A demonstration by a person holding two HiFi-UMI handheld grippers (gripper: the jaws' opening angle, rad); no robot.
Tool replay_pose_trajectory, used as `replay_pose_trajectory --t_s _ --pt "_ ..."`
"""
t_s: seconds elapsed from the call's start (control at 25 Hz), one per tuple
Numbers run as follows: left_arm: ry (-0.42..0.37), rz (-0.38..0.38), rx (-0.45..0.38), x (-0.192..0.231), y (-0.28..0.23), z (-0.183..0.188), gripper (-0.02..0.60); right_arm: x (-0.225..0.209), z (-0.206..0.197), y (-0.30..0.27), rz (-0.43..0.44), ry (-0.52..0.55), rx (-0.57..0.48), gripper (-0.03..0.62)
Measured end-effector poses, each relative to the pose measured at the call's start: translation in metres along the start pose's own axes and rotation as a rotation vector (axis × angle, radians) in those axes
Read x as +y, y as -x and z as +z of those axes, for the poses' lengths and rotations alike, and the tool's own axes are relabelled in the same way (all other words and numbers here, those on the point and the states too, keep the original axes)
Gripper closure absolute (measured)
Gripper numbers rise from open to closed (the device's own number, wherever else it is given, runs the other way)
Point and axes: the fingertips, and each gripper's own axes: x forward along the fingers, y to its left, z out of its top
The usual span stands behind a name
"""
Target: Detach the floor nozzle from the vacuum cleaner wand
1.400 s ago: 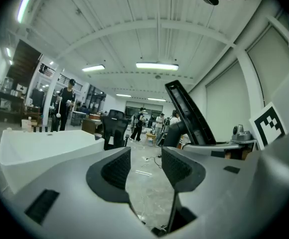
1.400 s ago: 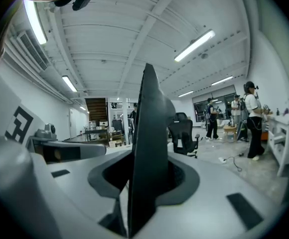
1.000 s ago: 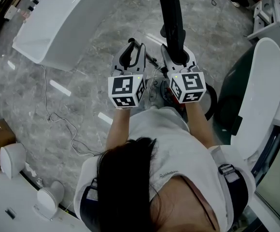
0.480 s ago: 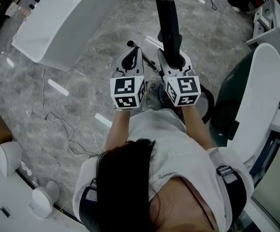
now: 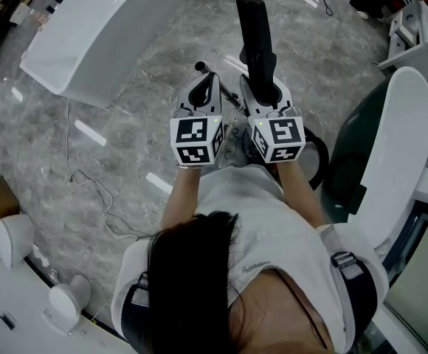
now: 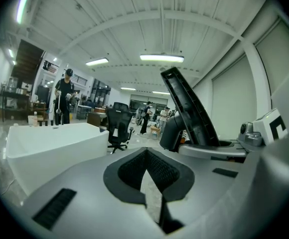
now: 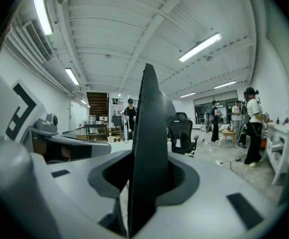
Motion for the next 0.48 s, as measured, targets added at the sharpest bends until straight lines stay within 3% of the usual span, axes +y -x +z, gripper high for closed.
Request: replay_pose_trajectory --t_s 0.48 --pt "0.02 0.008 -0.006 -0.0005 0.0036 -0.0052 0.578 0.0091 -0.0021 -0.0007 0.015 0.01 0.003 0.448"
